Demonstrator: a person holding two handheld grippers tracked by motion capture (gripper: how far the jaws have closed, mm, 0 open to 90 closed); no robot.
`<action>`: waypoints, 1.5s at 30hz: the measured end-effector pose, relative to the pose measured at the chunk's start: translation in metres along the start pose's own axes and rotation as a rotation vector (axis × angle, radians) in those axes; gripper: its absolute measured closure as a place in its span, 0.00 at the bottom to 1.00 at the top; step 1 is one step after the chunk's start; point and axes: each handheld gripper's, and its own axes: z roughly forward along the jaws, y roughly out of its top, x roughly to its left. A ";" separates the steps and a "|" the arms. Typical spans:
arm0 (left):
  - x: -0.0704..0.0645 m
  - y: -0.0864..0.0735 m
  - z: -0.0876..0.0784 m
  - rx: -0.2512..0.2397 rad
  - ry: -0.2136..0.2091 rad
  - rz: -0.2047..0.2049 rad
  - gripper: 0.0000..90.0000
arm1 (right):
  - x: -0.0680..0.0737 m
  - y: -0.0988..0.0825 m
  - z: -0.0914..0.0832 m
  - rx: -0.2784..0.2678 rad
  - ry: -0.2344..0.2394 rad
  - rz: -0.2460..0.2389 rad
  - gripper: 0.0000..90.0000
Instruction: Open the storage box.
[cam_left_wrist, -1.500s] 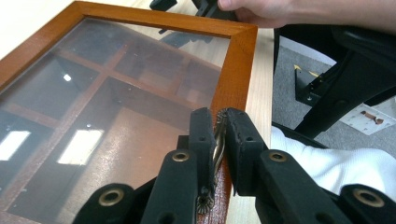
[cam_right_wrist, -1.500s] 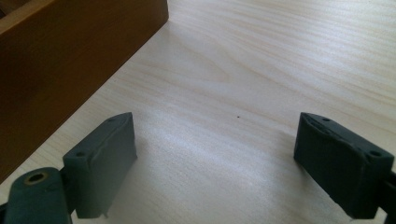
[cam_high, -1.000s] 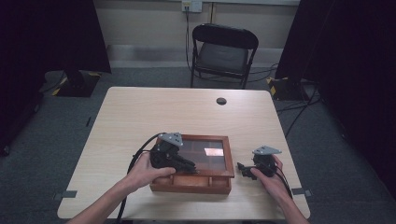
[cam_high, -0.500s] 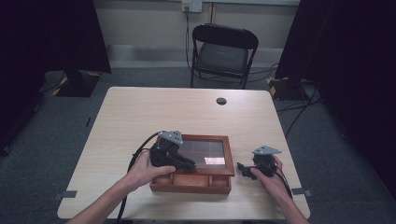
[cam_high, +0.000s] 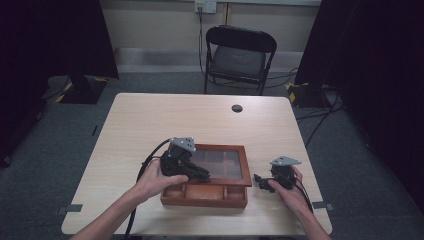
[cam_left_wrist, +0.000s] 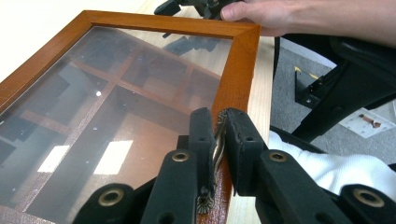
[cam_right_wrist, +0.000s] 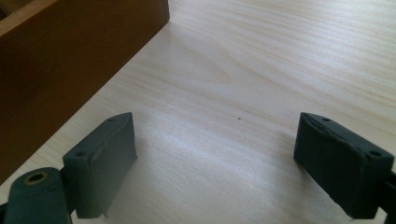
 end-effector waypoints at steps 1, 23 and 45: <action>0.000 0.000 -0.001 0.003 -0.001 0.004 0.90 | 0.000 0.000 0.000 -0.001 0.001 0.000 0.13; 0.001 0.008 -0.005 -0.010 0.012 0.004 0.90 | 0.000 0.000 0.000 -0.001 0.001 0.000 0.13; 0.000 0.015 -0.008 -0.001 0.028 0.008 0.90 | 0.000 0.000 0.000 -0.001 0.001 0.000 0.13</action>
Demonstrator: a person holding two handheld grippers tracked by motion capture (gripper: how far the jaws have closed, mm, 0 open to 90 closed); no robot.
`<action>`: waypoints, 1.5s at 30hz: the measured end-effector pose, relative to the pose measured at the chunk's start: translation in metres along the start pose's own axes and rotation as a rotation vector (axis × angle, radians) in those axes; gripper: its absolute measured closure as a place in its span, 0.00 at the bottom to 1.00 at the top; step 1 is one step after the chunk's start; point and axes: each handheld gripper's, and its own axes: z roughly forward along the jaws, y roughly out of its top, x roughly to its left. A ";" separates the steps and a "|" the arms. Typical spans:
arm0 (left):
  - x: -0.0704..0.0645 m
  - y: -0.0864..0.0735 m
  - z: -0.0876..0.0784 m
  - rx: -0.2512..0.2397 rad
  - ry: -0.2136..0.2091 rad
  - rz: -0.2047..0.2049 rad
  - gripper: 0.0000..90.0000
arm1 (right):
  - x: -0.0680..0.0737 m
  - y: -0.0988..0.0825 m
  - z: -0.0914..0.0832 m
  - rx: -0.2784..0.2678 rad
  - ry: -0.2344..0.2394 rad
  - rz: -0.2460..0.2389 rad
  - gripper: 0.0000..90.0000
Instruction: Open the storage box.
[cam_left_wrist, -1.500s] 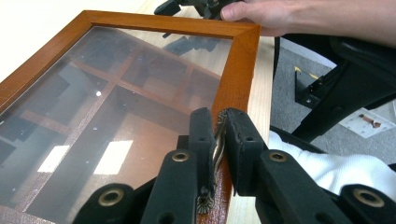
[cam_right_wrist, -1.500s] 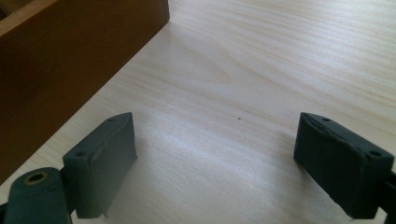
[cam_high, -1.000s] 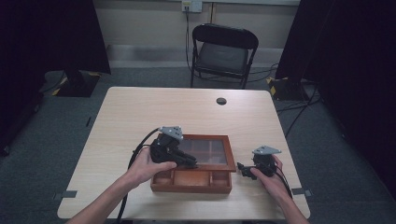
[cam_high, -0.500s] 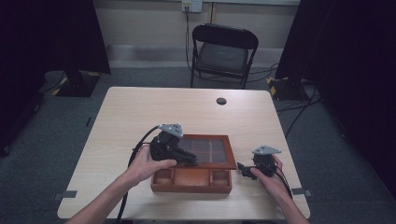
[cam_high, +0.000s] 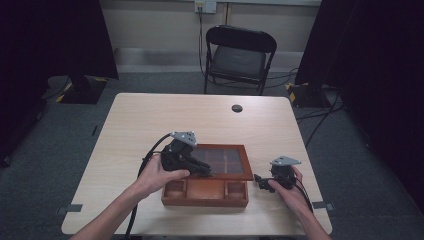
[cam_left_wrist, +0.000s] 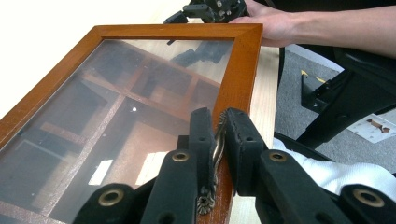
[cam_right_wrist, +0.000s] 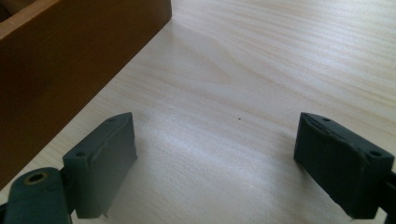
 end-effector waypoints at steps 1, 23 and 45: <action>0.000 0.001 -0.001 0.005 0.009 -0.004 0.90 | 0.000 0.000 0.000 0.000 0.000 0.000 0.13; 0.000 0.011 -0.004 -0.003 0.018 0.005 0.90 | 0.000 0.000 0.000 0.002 0.001 0.002 0.13; 0.005 0.018 -0.009 -0.017 0.015 -0.009 0.91 | 0.000 0.000 0.000 0.002 0.002 0.001 0.13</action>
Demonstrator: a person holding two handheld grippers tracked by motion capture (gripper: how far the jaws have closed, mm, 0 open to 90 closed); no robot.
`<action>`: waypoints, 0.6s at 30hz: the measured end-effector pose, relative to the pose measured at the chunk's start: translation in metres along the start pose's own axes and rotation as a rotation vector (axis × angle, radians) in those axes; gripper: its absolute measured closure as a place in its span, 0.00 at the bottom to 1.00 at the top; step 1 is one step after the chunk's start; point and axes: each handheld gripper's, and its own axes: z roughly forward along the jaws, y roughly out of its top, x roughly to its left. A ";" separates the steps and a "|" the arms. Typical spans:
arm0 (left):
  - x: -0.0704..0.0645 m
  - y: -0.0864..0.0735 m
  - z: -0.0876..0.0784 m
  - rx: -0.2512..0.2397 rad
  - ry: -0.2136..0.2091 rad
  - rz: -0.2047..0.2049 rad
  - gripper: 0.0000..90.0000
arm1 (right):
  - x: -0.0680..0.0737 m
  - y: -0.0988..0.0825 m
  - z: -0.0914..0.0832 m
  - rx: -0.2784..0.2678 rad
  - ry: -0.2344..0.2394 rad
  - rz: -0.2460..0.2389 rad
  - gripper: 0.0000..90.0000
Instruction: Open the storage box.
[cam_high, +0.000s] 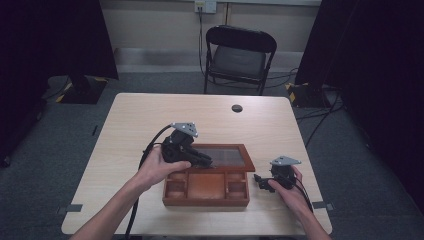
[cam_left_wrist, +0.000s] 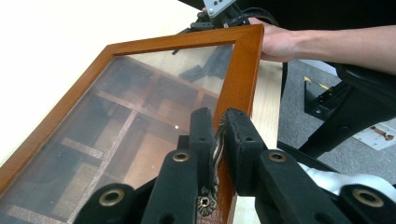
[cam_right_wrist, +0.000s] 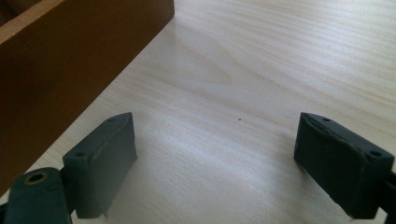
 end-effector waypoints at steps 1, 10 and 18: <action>0.000 0.001 0.000 0.000 -0.003 0.003 0.91 | 0.000 0.000 0.000 0.000 0.000 0.000 0.13; 0.001 0.004 0.001 0.008 -0.006 -0.001 0.91 | 0.000 0.000 0.000 0.000 0.001 0.000 0.13; 0.002 0.011 0.000 0.011 0.001 -0.008 0.91 | 0.000 0.000 0.000 0.000 0.001 -0.002 0.13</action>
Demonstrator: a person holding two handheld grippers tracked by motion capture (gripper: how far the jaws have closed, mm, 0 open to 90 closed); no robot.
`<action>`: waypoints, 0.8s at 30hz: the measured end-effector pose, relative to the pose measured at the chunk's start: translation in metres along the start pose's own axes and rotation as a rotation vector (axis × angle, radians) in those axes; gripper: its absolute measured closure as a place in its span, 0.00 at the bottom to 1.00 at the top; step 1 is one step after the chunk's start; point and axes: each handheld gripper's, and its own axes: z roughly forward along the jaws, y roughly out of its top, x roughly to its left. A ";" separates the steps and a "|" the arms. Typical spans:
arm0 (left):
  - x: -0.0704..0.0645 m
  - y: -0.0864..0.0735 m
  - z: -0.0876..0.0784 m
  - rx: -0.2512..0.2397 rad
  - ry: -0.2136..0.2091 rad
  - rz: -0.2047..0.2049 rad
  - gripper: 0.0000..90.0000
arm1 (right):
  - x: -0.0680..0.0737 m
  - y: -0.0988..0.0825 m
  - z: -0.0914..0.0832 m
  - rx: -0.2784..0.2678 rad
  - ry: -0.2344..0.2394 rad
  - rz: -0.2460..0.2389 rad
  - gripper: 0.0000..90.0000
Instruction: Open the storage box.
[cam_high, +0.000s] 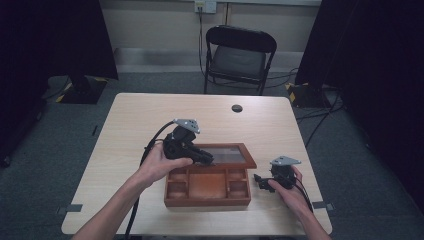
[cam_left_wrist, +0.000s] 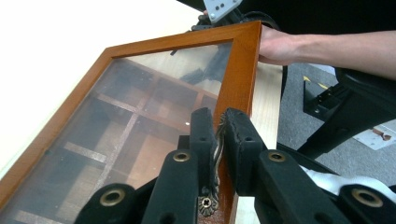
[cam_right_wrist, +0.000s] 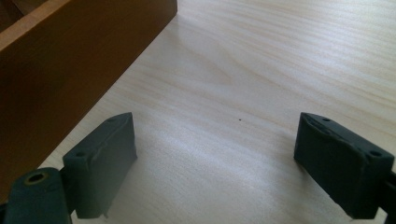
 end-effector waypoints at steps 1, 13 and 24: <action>0.001 0.001 0.000 0.002 -0.003 0.003 0.91 | 0.000 0.000 0.000 0.000 0.000 0.000 0.13; 0.004 0.007 -0.002 0.009 0.000 -0.004 0.91 | 0.000 0.000 0.000 0.000 0.000 -0.001 0.13; 0.003 0.007 0.000 0.003 -0.011 -0.006 0.91 | 0.000 0.000 0.000 0.000 0.000 0.000 0.13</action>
